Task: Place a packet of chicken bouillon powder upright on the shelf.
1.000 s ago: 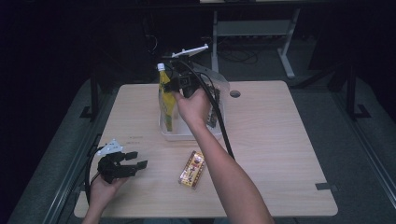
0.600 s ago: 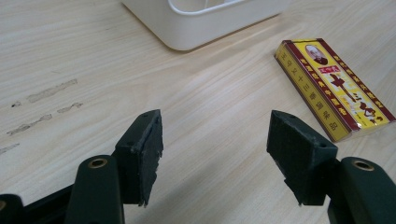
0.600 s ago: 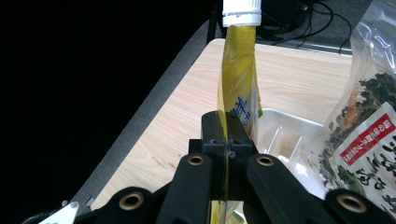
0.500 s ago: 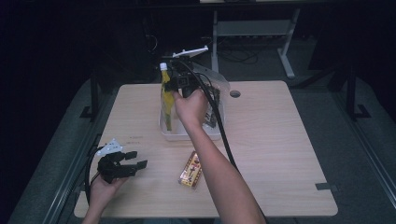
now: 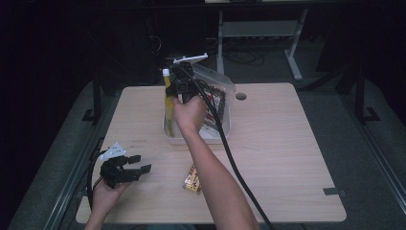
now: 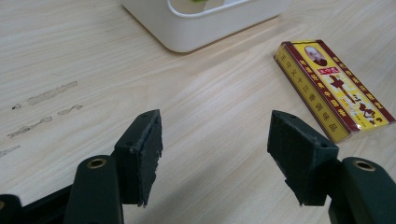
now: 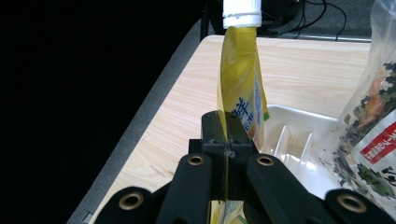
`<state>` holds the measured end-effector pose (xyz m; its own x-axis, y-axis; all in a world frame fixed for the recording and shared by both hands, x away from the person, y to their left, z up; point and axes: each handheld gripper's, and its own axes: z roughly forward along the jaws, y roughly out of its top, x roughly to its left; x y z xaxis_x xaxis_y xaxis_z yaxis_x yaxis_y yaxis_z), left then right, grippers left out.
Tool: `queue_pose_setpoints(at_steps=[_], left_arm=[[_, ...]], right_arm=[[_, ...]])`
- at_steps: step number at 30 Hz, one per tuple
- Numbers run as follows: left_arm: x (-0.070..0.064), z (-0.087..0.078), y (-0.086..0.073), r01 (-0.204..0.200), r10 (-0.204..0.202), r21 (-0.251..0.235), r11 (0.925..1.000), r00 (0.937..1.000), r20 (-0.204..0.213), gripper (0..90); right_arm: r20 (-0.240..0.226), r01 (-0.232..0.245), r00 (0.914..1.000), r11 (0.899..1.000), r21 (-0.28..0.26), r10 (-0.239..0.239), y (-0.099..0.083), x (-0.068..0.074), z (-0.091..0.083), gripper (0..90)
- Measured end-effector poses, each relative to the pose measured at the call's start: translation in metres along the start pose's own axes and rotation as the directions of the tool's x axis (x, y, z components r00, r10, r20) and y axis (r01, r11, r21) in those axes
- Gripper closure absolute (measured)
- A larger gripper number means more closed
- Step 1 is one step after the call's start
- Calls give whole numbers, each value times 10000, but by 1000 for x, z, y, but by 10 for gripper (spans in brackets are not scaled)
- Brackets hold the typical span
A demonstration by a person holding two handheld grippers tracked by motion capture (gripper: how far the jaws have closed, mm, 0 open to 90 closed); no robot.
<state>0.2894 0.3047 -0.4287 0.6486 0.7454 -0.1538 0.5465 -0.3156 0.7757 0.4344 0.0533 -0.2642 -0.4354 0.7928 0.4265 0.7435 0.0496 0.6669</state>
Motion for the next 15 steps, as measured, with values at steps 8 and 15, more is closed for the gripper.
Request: queue_pose_setpoints(at_steps=[8, 15], left_arm=[[0, 0, 0, -6, 6, -7, 10000, 10000, 20, 348], [-1, 0, 1, -3, 3, -12, 10000, 10000, 28, 347]], right_arm=[[80, -106, 9999, 9999, 86, 105, -4, -2, 12, 896], [211, -172, 9996, 9997, 151, 169, -6, -4, 23, 895]])
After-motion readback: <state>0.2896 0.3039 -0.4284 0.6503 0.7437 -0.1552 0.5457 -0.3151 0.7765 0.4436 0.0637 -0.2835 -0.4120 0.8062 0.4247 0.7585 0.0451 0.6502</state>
